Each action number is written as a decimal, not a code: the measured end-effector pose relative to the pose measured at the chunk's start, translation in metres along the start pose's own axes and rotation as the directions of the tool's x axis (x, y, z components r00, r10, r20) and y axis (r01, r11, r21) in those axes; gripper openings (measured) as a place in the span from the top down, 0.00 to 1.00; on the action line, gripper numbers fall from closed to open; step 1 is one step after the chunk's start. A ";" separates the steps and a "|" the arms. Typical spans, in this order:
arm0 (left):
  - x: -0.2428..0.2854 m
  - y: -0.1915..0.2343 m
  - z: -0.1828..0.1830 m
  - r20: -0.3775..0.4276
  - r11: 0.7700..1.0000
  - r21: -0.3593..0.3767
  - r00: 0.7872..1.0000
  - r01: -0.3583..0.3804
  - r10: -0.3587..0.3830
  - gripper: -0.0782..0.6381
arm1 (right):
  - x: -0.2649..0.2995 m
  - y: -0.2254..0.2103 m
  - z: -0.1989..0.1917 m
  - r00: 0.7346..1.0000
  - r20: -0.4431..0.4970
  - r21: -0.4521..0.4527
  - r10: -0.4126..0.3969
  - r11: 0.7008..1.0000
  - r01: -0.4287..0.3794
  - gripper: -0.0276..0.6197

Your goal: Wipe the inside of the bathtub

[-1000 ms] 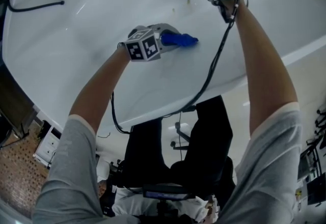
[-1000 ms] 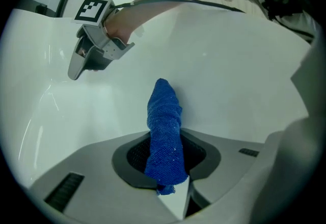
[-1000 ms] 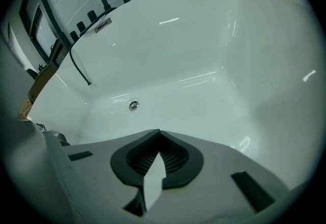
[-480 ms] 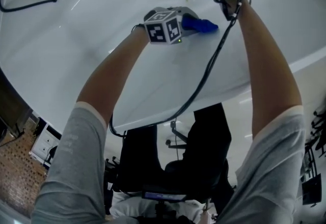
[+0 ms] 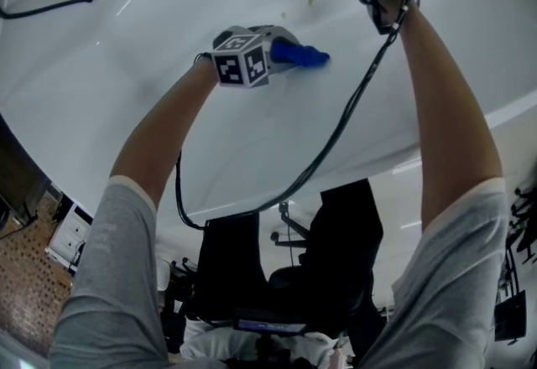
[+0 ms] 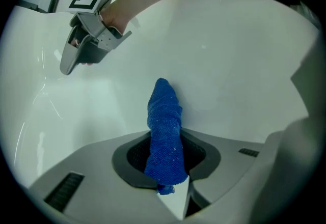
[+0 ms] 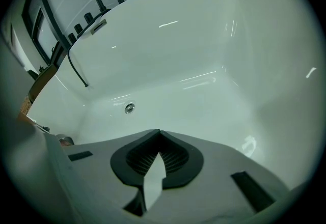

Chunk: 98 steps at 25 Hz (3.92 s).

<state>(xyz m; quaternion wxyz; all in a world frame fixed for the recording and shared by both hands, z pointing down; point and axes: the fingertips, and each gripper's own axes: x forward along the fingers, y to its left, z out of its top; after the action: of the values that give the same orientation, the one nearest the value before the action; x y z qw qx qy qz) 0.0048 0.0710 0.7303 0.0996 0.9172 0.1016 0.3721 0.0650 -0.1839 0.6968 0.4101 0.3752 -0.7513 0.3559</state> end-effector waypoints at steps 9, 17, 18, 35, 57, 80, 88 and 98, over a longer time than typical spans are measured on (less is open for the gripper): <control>0.003 -0.003 -0.032 -0.062 1.000 -0.008 0.998 -0.016 0.015 0.73 | 0.013 0.002 0.004 1.000 0.013 -0.042 0.010 0.999 -0.009 0.94; 0.057 0.063 0.004 -0.067 0.995 0.077 0.996 -0.061 0.066 0.73 | 0.012 -0.009 -0.002 1.000 0.012 -0.067 -0.004 0.998 0.004 0.94; 0.059 0.067 0.004 -0.070 0.995 0.088 0.996 -0.055 0.061 0.73 | 0.014 -0.010 0.000 1.000 0.015 -0.068 -0.005 0.998 0.006 0.94; 0.041 0.025 -0.083 -0.225 0.993 0.118 0.974 -0.009 0.036 0.74 | 0.049 0.014 0.021 0.999 0.022 -0.106 0.041 0.994 -0.039 0.94; 0.054 0.034 -0.136 -0.557 0.983 0.183 0.826 0.024 0.084 0.74 | 0.055 0.005 0.007 0.996 0.046 -0.020 0.072 0.997 -0.071 0.94; 0.037 0.107 -0.148 -0.642 0.971 -0.012 0.746 -0.240 0.177 0.73 | 0.051 -0.002 0.022 0.991 0.118 0.034 0.055 0.998 -0.060 0.94; 0.058 0.090 -0.129 -0.617 0.983 -0.070 0.782 -0.167 0.089 0.73 | 0.049 0.000 0.025 0.989 0.133 0.061 0.059 0.996 -0.067 0.94; 0.052 0.168 -0.108 -0.610 0.938 -0.128 0.771 -0.322 0.182 0.73 | 0.044 -0.023 0.026 0.986 0.167 0.134 -0.006 0.991 -0.017 0.94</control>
<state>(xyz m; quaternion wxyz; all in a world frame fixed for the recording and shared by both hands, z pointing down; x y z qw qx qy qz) -0.0156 -0.0653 0.8846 0.1154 0.7438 -0.0401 0.6571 0.0582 -0.2286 0.7300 0.3183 0.4285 -0.7581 0.3746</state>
